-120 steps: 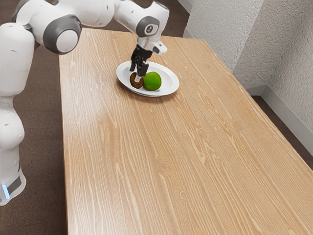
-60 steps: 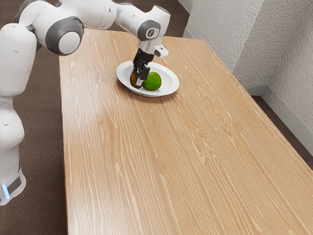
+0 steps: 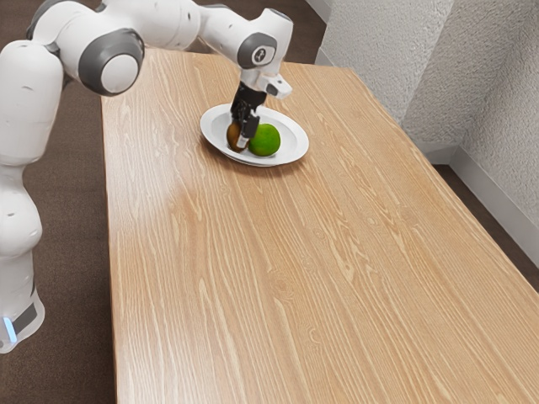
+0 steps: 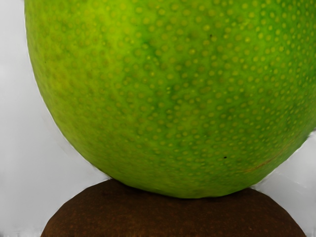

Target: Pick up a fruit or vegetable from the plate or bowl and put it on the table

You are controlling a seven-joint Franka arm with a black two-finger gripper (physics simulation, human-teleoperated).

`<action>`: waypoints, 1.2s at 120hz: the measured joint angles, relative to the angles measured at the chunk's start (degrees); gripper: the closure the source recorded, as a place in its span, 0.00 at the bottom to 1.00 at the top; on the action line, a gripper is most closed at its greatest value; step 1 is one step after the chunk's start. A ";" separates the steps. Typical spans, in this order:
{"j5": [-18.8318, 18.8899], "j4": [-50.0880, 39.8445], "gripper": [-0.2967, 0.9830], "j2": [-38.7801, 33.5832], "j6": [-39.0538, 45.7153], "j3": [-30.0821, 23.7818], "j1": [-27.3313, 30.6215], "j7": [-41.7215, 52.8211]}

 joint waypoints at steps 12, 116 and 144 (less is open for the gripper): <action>0.24 0.81 0.54 -3.34 -1.59 -0.51 -0.22 -0.29; 4.79 8.01 0.27 -7.47 -10.66 -28.12 -2.35 -13.97; 4.82 8.04 0.27 -7.46 -10.89 -28.04 -2.35 -16.03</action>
